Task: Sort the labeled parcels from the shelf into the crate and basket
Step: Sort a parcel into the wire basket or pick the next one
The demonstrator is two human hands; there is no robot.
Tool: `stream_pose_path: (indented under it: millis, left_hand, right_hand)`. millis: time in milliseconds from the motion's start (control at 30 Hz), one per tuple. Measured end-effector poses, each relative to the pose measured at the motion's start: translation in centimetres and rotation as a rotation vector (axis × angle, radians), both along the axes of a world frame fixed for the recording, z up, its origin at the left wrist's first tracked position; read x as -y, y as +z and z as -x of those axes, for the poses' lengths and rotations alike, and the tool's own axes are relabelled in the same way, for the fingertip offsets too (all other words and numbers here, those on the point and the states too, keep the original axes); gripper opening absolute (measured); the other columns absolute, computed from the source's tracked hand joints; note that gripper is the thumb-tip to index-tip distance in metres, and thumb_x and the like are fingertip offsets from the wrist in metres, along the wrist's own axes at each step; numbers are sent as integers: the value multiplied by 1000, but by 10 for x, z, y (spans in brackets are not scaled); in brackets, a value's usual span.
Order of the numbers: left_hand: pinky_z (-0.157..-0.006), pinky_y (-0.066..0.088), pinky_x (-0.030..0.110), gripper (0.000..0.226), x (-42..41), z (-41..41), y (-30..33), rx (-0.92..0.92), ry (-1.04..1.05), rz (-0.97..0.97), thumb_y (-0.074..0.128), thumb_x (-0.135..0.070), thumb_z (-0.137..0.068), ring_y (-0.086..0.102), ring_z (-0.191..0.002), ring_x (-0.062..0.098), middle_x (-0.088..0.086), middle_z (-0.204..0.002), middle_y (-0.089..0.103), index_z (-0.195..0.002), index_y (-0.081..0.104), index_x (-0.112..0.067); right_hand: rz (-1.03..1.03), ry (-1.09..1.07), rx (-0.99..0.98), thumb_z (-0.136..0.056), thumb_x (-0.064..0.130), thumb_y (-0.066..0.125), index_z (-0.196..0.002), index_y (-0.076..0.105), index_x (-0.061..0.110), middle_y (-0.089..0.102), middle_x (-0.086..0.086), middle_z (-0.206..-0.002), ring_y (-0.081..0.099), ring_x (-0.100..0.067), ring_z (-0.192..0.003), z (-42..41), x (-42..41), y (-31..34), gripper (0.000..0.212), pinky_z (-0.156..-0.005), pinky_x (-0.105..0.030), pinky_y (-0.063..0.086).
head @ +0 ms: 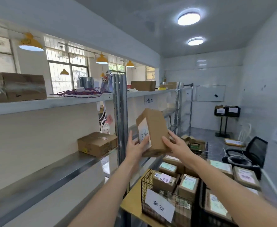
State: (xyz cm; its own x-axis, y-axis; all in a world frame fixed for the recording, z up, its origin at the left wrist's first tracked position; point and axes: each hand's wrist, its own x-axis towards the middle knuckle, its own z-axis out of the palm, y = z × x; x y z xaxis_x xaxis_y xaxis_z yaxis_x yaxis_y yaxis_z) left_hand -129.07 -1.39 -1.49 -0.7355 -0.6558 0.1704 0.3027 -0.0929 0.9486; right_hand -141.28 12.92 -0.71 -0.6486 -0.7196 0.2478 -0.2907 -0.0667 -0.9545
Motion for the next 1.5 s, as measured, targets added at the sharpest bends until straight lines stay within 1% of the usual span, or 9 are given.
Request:
stream_pose_path:
  millis: [100, 200, 300, 400, 600, 767, 1067, 1300, 1500]
  left_hand:
    - [-61, 59, 24, 60, -28, 3, 1, 25, -19, 31, 81, -22, -84, 71, -94, 13, -2, -118, 67, -134, 48, -31]
    - [-75, 64, 40, 67, -56, 6, 0, 25, -63, 5, 85, -22, -80, 72, -101, 22, 1, -120, 70, -139, 54, -27]
    - [-79, 64, 45, 64, -77, 13, 3, -4, -59, 34, 82, -19, -82, 71, -105, 22, 0, -117, 68, -138, 53, -32]
    - [-75, 64, 41, 50, -94, 25, 6, -13, -115, 15, 75, -15, -89, 72, -103, 23, 4, -117, 68, -129, 56, -39]
    - [-81, 62, 41, 46, -115, 47, 10, -21, -279, 7, 69, -16, -94, 76, -94, 17, 1, -104, 78, -137, 58, -29]
    - [-64, 58, 22, 54, -126, 63, 8, 4, -343, 100, 70, -28, -94, 75, -89, 8, 1, -115, 73, -144, 52, -35]
    - [-71, 61, 32, 63, -119, 103, -1, 54, -491, 109, 71, -30, -93, 76, -94, 21, 4, -114, 74, -146, 43, -45]
    - [-60, 58, 24, 62, -82, 132, -10, 93, -470, 106, 68, -30, -95, 76, -86, 13, 1, -120, 70, -148, 39, -44]
    - [-54, 56, 22, 66, -42, 158, -36, 142, -423, 76, 66, -24, -97, 73, -94, 17, 5, -134, 63, -153, 35, -40]
  right_hand:
    - [16, -74, -33, -102, 22, 58, -148, 36, 41, 59, 1, -126, 63, -17, -112, -3, -38, 4, 54, -70, -21, 58]
    - [-26, -126, -66, -102, 25, 57, -151, 40, 37, 56, -3, -138, 60, -15, -116, -4, -74, 5, 53, -79, -25, 57]
    - [-79, -170, -19, -90, 55, 65, -153, 38, 35, 53, 2, -144, 57, -16, -123, -6, -100, 10, 72, -103, -39, 51]
    - [-105, -197, -15, -72, 74, 72, -152, 40, 33, 61, 3, -138, 65, -17, -118, -1, -124, 11, 96, -103, -43, 53]
    - [-69, -304, 72, -99, 33, 62, -143, 43, 40, 71, 3, -116, 71, -10, -95, 4, -161, 15, 49, -63, -21, 57]
    - [-58, -382, 82, -100, 36, 60, -153, 39, 33, 70, 2, -122, 70, -15, -101, 14, -174, 10, 57, -79, -31, 60]
    - [-78, -468, 125, -98, 40, 62, -150, 43, 36, 74, 3, -112, 72, -16, -98, 42, -171, 4, 56, -91, -43, 59]
    - [-170, -496, 64, -97, 48, 60, -154, 34, 39, 63, 0, -136, 62, -19, -117, 65, -142, 2, 64, -104, -50, 50]
    - [-266, -527, 13, -95, 54, 60, -154, 33, 40, 44, -1, -154, 57, -19, -118, 92, -123, -29, 66, -89, -37, 53]
